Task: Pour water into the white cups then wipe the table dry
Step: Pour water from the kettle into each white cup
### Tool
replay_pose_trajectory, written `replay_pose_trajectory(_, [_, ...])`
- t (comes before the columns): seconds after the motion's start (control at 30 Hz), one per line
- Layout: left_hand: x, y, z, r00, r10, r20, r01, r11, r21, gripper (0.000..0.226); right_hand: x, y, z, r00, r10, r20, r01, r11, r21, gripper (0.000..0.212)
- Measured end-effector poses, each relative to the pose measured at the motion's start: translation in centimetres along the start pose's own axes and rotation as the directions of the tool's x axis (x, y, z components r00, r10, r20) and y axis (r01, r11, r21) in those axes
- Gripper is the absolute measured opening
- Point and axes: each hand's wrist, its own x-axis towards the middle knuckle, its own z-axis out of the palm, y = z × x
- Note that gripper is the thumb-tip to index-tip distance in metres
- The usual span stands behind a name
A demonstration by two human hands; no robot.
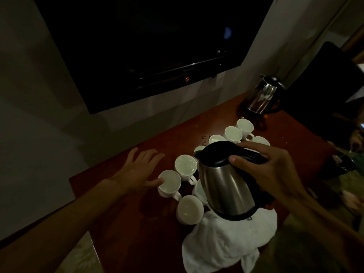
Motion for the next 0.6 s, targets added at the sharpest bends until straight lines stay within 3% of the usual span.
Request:
replay_pose_trajectory(0.33, [-1.1, 0.4, -1.3, 1.0, -0.001, -0.029, 0.001, 1.0, 0.013, 0.088, -1.1, -2.3, 1.2, 0.996, 0.046, 0.073, -0.04, 0.996, -0.075, 0.049])
replay_pose_trajectory(0.53, [-1.8, 0.4, -1.7, 1.0, -0.012, 0.001, 0.012, 1.0, 0.02, 0.086, -1.2, -3.2, 1.9, 0.992, 0.081, 0.099, -0.069, 0.99, -0.122, 0.033])
replay_pose_trajectory(0.6, [-1.9, 0.4, -1.8, 1.0, -0.019, 0.008, 0.019, 1.0, 0.02, 0.086, -1.2, -3.3, 2.2, 0.99, 0.094, 0.104, -0.078, 0.986, -0.146, 0.037])
